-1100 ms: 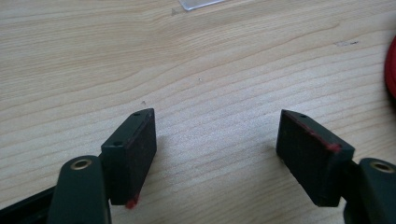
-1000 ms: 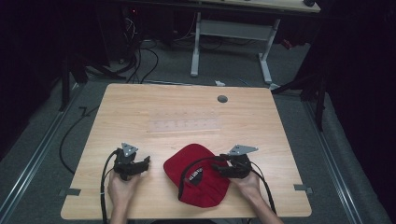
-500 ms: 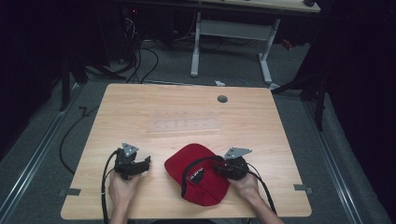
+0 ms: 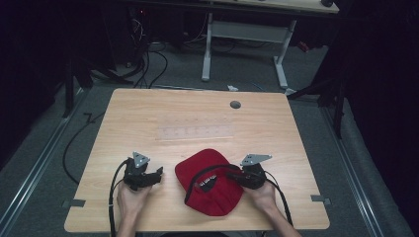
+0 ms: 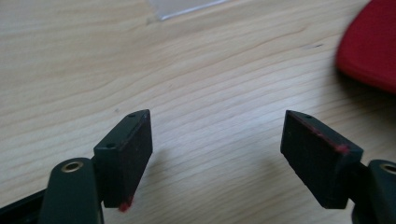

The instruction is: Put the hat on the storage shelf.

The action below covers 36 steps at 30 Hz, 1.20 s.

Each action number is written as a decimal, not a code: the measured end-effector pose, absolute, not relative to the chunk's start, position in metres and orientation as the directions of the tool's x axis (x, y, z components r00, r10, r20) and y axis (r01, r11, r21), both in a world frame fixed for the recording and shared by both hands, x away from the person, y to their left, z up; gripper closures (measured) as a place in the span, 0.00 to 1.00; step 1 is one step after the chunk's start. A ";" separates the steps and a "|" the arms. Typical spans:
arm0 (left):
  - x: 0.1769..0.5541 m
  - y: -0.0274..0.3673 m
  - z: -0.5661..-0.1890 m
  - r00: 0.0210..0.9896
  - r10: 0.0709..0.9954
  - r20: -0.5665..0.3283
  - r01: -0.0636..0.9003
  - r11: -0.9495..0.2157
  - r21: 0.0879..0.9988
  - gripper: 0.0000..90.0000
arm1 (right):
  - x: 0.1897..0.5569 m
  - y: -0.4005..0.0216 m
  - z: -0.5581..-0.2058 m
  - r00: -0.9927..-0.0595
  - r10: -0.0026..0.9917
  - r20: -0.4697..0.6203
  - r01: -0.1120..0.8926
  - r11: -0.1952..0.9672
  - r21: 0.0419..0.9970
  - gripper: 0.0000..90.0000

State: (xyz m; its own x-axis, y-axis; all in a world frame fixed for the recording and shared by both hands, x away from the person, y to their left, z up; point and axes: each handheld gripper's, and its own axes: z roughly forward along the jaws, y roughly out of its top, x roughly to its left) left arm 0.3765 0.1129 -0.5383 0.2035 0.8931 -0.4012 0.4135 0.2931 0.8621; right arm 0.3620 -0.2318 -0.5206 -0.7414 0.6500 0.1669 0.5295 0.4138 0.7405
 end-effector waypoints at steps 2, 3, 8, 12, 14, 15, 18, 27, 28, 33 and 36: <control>0.368 0.109 -0.531 0.264 0.871 -0.414 0.393 0.294 0.871 0.25 | 0.363 -0.234 -0.518 -0.738 0.650 0.180 0.536 0.404 0.741 0.95; 0.368 0.109 -0.531 0.264 0.871 -0.414 0.393 0.294 0.871 0.25 | 0.363 -0.235 -0.517 -0.736 0.652 0.181 0.538 0.402 0.741 0.95; 0.356 0.101 -0.521 0.339 0.834 -0.435 0.371 0.307 0.876 0.23 | 0.366 -0.240 -0.507 -0.732 0.653 0.194 0.539 0.380 0.752 0.95; 0.353 0.097 -0.519 0.362 0.816 -0.451 0.383 0.311 0.870 0.24 | 0.368 -0.243 -0.500 -0.729 0.654 0.201 0.541 0.371 0.755 0.95; 0.349 0.092 -0.518 0.370 0.815 -0.445 0.381 0.304 0.873 0.24 | 0.369 -0.246 -0.494 -0.728 0.653 0.209 0.540 0.358 0.762 0.96; 0.348 0.090 -0.517 0.376 0.819 -0.434 0.378 0.292 0.878 0.23 | 0.369 -0.248 -0.492 -0.729 0.649 0.219 0.540 0.348 0.766 0.96; 0.345 0.086 -0.516 0.392 0.815 -0.428 0.371 0.285 0.884 0.24 | 0.369 -0.250 -0.489 -0.727 0.647 0.228 0.542 0.338 0.770 0.96; 0.337 0.068 -0.518 0.445 0.799 -0.406 0.392 0.234 0.890 0.20 | 0.373 -0.258 -0.468 -0.736 0.629 0.250 0.531 0.308 0.789 0.96; 0.337 0.067 -0.519 0.448 0.798 -0.404 0.391 0.232 0.891 0.18 | 0.374 -0.258 -0.464 -0.738 0.626 0.252 0.531 0.309 0.789 0.96; 0.332 0.061 -0.522 0.472 0.806 -0.358 0.372 0.186 0.910 0.16 | 0.377 -0.257 -0.457 -0.740 0.623 0.253 0.530 0.308 0.790 0.96; 0.330 0.057 -0.524 0.486 0.804 -0.342 0.365 0.169 0.915 0.15 | 0.379 -0.257 -0.453 -0.739 0.619 0.267 0.534 0.296 0.792 0.96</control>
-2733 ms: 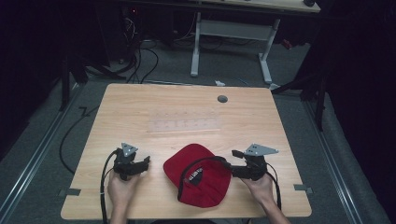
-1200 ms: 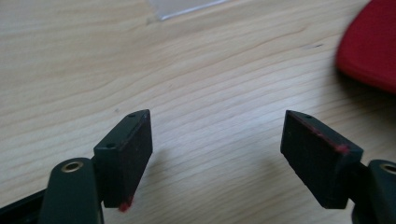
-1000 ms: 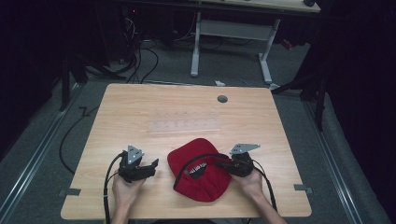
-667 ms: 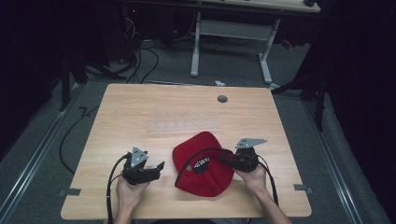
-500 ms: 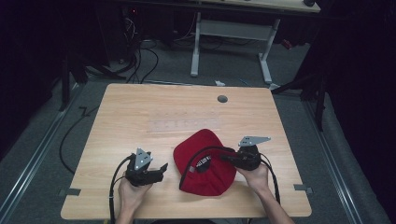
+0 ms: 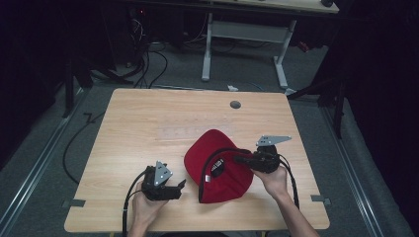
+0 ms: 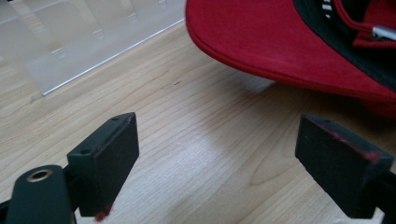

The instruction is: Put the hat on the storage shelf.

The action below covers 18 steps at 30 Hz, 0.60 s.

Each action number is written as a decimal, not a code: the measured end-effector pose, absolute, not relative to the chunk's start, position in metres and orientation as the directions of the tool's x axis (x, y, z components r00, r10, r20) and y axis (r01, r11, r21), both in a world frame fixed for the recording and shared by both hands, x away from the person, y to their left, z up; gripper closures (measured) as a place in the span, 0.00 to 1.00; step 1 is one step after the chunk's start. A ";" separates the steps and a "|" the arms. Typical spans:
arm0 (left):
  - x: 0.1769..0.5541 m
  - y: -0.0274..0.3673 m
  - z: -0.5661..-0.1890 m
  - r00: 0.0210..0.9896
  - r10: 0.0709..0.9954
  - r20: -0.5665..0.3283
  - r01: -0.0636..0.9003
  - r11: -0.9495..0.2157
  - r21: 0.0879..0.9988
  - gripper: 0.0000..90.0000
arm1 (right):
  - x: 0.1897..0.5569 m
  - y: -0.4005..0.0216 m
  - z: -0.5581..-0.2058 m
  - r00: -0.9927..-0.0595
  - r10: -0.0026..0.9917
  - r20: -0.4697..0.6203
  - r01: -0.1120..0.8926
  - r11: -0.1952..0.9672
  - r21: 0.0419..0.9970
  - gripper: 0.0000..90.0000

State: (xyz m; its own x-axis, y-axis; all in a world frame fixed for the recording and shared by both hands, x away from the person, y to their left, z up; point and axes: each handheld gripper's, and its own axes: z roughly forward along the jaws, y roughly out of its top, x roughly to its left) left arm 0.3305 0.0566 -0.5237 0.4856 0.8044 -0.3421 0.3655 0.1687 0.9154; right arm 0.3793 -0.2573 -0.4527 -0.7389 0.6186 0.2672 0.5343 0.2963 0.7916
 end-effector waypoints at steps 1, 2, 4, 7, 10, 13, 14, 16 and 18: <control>0.330 0.057 -0.524 0.486 0.804 -0.342 0.365 0.169 0.915 0.15 | 0.380 -0.258 -0.452 -0.737 0.618 0.272 0.537 0.293 0.791 0.96; 0.331 0.056 -0.524 0.485 0.806 -0.339 0.362 0.168 0.917 0.14 | 0.380 -0.258 -0.451 -0.738 0.617 0.275 0.538 0.290 0.792 0.96; 0.333 0.052 -0.526 0.477 0.817 -0.324 0.352 0.160 0.922 0.12 | 0.380 -0.258 -0.448 -0.736 0.616 0.280 0.539 0.284 0.793 0.96; 0.333 0.045 -0.527 0.479 0.823 -0.305 0.346 0.142 0.927 0.10 | 0.381 -0.259 -0.445 -0.734 0.617 0.284 0.541 0.278 0.794 0.96; 0.332 0.035 -0.526 0.491 0.821 -0.291 0.330 0.133 0.934 0.09 | 0.383 -0.259 -0.438 -0.732 0.613 0.297 0.543 0.262 0.798 0.96; 0.332 0.027 -0.525 0.505 0.818 -0.273 0.320 0.116 0.940 0.08 | 0.384 -0.258 -0.432 -0.733 0.610 0.302 0.541 0.253 0.802 0.96; 0.332 0.027 -0.525 0.505 0.818 -0.273 0.320 0.116 0.940 0.07 | 0.384 -0.257 -0.430 -0.732 0.609 0.305 0.543 0.251 0.801 0.96; 0.332 0.022 -0.523 0.517 0.813 -0.267 0.318 0.107 0.942 0.07 | 0.384 -0.256 -0.429 -0.731 0.609 0.307 0.544 0.249 0.801 0.96; 0.331 0.017 -0.521 0.527 0.807 -0.266 0.318 0.103 0.942 0.06 | 0.385 -0.254 -0.427 -0.725 0.611 0.317 0.552 0.242 0.798 0.96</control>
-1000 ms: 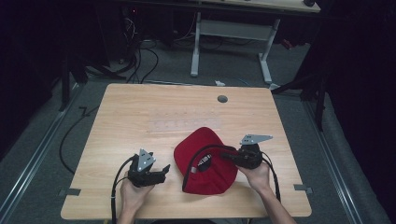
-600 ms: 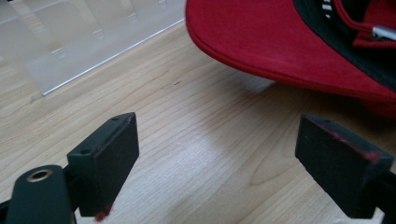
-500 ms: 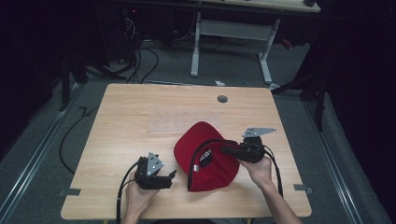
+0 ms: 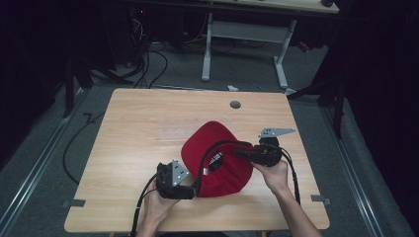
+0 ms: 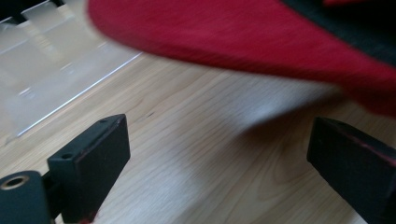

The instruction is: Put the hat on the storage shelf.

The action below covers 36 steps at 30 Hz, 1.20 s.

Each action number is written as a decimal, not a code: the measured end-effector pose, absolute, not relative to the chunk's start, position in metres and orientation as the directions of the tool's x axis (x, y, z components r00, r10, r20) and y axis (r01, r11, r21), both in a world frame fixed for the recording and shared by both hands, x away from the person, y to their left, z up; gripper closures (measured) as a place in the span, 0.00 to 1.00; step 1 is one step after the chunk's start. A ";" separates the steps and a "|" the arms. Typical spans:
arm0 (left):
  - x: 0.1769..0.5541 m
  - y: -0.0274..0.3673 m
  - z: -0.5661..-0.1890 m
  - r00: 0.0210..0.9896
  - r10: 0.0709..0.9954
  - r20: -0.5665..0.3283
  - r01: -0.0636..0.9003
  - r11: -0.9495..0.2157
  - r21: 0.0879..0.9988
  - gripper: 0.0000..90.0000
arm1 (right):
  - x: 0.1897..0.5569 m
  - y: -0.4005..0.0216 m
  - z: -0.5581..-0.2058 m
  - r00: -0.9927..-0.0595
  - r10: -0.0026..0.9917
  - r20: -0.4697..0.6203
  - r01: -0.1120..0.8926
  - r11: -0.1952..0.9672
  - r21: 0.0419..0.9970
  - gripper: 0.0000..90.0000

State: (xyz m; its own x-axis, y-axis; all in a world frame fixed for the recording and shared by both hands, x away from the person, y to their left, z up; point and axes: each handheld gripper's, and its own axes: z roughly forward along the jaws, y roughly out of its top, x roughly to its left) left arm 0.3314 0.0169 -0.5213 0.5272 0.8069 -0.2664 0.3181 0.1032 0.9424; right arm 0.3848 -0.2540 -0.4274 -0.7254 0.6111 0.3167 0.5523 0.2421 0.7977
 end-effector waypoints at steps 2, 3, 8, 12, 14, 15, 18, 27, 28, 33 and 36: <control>0.331 0.013 -0.519 0.534 0.802 -0.269 0.314 0.107 0.943 0.05 | 0.386 -0.252 -0.429 -0.721 0.620 0.309 0.557 0.253 0.791 0.95; 0.330 0.012 -0.518 0.535 0.804 -0.258 0.304 0.102 0.947 0.04 | 0.386 -0.252 -0.431 -0.717 0.630 0.300 0.560 0.263 0.786 0.95; 0.329 0.014 -0.514 0.530 0.806 -0.263 0.297 0.114 0.948 0.03 | 0.386 -0.251 -0.435 -0.705 0.658 0.265 0.569 0.301 0.765 0.95; 0.326 0.012 -0.511 0.553 0.796 -0.246 0.278 0.102 0.955 0.03 | 0.385 -0.250 -0.439 -0.698 0.675 0.239 0.577 0.333 0.746 0.95; 0.326 0.012 -0.511 0.552 0.799 -0.238 0.272 0.097 0.957 0.04 | 0.385 -0.249 -0.441 -0.695 0.677 0.242 0.588 0.340 0.734 0.95; 0.327 0.011 -0.511 0.550 0.800 -0.238 0.268 0.101 0.958 0.04 | 0.385 -0.249 -0.442 -0.693 0.678 0.245 0.594 0.344 0.728 0.95; 0.326 0.012 -0.509 0.560 0.790 -0.248 0.268 0.111 0.957 0.05 | 0.386 -0.248 -0.444 -0.691 0.679 0.248 0.603 0.352 0.716 0.95; 0.323 0.006 -0.508 0.576 0.805 -0.144 0.198 0.034 0.980 0.14 | 0.385 -0.246 -0.447 -0.693 0.668 0.270 0.617 0.356 0.702 0.95; 0.323 0.005 -0.509 0.571 0.811 -0.126 0.182 0.025 0.983 0.16 | 0.385 -0.248 -0.448 -0.698 0.658 0.283 0.618 0.352 0.703 0.95; 0.323 0.003 -0.510 0.572 0.813 -0.111 0.175 0.010 0.984 0.22 | 0.385 -0.248 -0.452 -0.697 0.650 0.303 0.631 0.355 0.690 0.95; 0.321 0.003 -0.511 0.583 0.806 -0.104 0.169 0.005 0.986 0.29 | 0.385 -0.247 -0.453 -0.701 0.641 0.313 0.629 0.349 0.695 0.94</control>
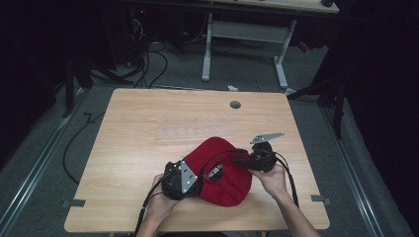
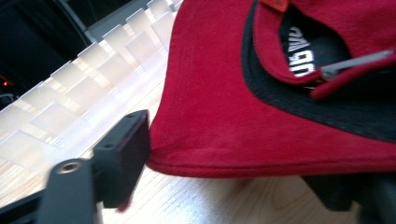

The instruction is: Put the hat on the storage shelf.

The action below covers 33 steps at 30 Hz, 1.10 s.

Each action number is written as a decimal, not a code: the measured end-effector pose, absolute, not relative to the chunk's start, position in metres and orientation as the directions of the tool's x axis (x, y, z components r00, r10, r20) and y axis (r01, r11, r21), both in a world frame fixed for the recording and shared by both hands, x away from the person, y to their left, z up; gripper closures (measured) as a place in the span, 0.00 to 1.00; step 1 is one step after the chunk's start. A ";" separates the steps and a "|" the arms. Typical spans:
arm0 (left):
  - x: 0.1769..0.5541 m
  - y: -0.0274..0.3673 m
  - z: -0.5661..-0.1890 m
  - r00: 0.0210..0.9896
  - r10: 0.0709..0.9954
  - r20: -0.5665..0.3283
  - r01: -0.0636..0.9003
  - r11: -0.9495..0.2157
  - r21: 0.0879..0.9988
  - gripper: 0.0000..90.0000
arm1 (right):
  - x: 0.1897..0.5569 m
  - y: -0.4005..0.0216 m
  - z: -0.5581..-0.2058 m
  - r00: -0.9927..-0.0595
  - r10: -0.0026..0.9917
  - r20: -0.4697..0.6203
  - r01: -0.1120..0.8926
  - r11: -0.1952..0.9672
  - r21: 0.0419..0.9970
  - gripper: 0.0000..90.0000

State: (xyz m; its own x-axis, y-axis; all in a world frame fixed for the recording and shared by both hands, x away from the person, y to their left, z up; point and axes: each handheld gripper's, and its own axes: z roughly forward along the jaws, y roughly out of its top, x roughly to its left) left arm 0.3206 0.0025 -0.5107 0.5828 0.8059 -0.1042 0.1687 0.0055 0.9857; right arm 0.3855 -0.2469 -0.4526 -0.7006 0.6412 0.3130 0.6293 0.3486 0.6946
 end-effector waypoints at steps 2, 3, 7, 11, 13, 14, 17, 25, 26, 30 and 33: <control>0.320 0.003 -0.510 0.589 0.802 -0.101 0.169 0.000 0.986 0.30 | 0.385 -0.247 -0.452 -0.704 0.638 0.312 0.625 0.349 0.698 0.94; 0.320 0.003 -0.510 0.586 0.805 -0.096 0.166 -0.003 0.986 0.36 | 0.385 -0.247 -0.451 -0.707 0.629 0.323 0.627 0.348 0.697 0.94; 0.322 0.004 -0.506 0.591 0.803 -0.082 0.169 -0.024 0.985 0.43 | 0.384 -0.247 -0.451 -0.719 0.611 0.331 0.621 0.351 0.701 0.94; 0.319 0.005 -0.501 0.595 0.802 -0.054 0.154 -0.047 0.987 0.50 | 0.383 -0.248 -0.450 -0.726 0.598 0.340 0.616 0.344 0.708 0.94; 0.317 0.007 -0.498 0.596 0.801 -0.053 0.148 -0.046 0.988 0.58 | 0.382 -0.249 -0.448 -0.735 0.587 0.339 0.603 0.336 0.723 0.93; 0.316 0.008 -0.495 0.599 0.799 -0.048 0.140 -0.045 0.989 0.58 | 0.382 -0.249 -0.448 -0.735 0.587 0.339 0.603 0.336 0.723 0.93; 0.316 0.013 -0.489 0.606 0.792 -0.080 0.162 -0.025 0.986 0.61 | 0.381 -0.250 -0.446 -0.743 0.574 0.345 0.592 0.323 0.738 0.92; 0.311 0.015 -0.482 0.642 0.757 -0.122 0.218 -0.028 0.976 0.70 | 0.380 -0.248 -0.445 -0.742 0.578 0.339 0.578 0.297 0.760 0.89; 0.311 0.015 -0.482 0.648 0.751 -0.129 0.225 -0.027 0.974 0.70 | 0.380 -0.248 -0.445 -0.742 0.578 0.339 0.578 0.297 0.760 0.89; 0.309 0.016 -0.480 0.660 0.737 -0.142 0.241 -0.029 0.970 0.74 | 0.380 -0.248 -0.445 -0.742 0.580 0.336 0.574 0.291 0.765 0.86; 0.307 0.015 -0.478 0.671 0.726 -0.151 0.249 -0.028 0.968 0.78 | 0.380 -0.248 -0.444 -0.737 0.587 0.334 0.572 0.281 0.771 0.84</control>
State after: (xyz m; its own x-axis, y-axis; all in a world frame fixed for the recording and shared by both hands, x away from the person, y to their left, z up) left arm 0.3073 0.0153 -0.4777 0.6706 0.7263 -0.1509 0.2485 -0.0283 0.9682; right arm 0.3804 -0.2484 -0.4437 -0.7375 0.5873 0.3335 0.5721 0.2808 0.7706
